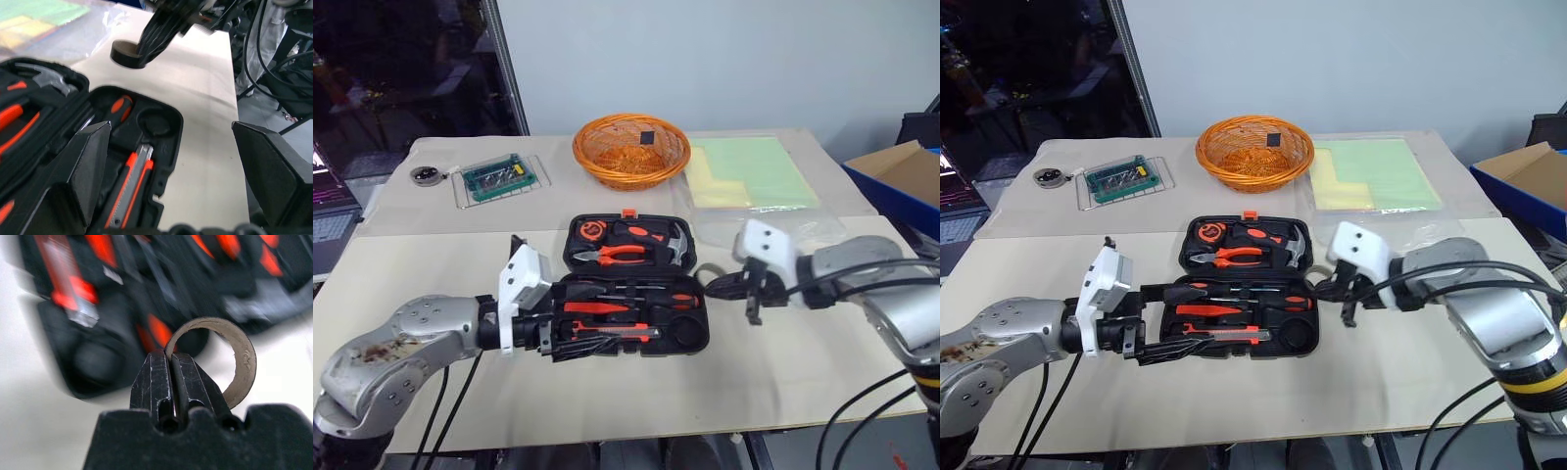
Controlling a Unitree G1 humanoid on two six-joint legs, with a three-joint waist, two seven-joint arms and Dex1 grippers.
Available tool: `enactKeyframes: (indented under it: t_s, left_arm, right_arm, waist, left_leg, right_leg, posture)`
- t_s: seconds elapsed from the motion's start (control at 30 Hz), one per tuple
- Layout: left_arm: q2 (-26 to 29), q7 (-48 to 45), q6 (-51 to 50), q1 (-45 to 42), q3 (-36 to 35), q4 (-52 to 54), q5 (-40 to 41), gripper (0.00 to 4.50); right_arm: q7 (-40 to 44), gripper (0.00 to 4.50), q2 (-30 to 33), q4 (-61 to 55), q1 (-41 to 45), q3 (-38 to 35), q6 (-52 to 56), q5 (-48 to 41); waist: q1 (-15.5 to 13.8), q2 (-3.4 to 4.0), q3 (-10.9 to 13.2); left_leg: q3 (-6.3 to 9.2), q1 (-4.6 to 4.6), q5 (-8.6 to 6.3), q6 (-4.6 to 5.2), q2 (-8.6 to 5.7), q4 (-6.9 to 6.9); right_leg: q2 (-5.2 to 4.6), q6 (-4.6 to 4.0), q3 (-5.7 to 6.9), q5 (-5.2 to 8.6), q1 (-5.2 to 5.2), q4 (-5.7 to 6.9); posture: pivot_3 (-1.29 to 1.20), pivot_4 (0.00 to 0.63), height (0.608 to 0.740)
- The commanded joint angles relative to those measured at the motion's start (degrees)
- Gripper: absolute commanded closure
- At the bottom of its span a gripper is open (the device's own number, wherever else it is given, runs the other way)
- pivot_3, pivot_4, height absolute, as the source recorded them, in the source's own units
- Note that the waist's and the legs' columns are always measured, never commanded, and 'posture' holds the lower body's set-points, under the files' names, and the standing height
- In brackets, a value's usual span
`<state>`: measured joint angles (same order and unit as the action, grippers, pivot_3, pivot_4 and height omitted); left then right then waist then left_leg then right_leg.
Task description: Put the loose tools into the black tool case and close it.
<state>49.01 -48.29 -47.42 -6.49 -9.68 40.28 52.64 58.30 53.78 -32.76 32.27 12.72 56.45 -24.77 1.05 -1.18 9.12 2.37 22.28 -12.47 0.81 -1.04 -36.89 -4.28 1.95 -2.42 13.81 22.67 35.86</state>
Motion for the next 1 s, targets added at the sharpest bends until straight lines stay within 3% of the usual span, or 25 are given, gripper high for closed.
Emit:
enactKeyframes:
  t_s: [0.03,0.3,0.73,1.0]
  left_arm:
    - [2.79,-4.04,1.64,3.47,-4.83,2.12,1.92,0.26]
    - [5.7,-7.63,4.71,8.33,-7.74,1.24,-0.5,0.26]
    - [4.34,-7.54,7.86,9.23,-5.67,0.53,-2.86,0.26]
    - [2.0,-6.0,8.34,8.19,-4.54,-2.26,-3.19,0.26]
  right_arm:
    - [-1.82,4.46,-1.05,-3.02,0.9,7.12,0.97,2.49]
    - [-1.64,4.46,1.39,-2.6,-0.68,14.94,-1.02,7.89]
    - [0.48,4.46,2.7,-2.25,-4.74,16.14,-2.28,8.45]
    - [2.65,1.95,1.45,-2.21,-3.59,7.58,-4.1,3.6]
  waist:
    - [-0.17,0.02,0.01]
    - [-0.63,0.04,0.05]
    - [-0.53,0.04,0.05]
    - [-0.56,0.04,0.05]
  left_leg:
    - [0.0,0.01,0.0,0.0,-0.01,0.0]
    - [-0.05,0.26,0.0,-0.01,-0.12,-0.01]
    - [-0.07,0.25,0.0,-0.01,-0.06,0.0]
    - [-0.05,0.36,0.0,0.0,-0.09,0.01]
  right_leg:
    - [-0.02,0.01,0.0,0.01,0.01,0.0]
    - [-0.15,-0.09,0.0,-0.05,0.3,-0.06]
    - [-0.1,-0.13,0.01,-0.06,0.34,0.01]
    - [-0.12,-0.13,0.01,-0.06,0.41,0.0]
  posture:
    - [0.0,0.15,0.74]
    - [0.0,0.15,0.74]
    - [0.0,0.15,0.74]
    - [0.0,0.15,0.74]
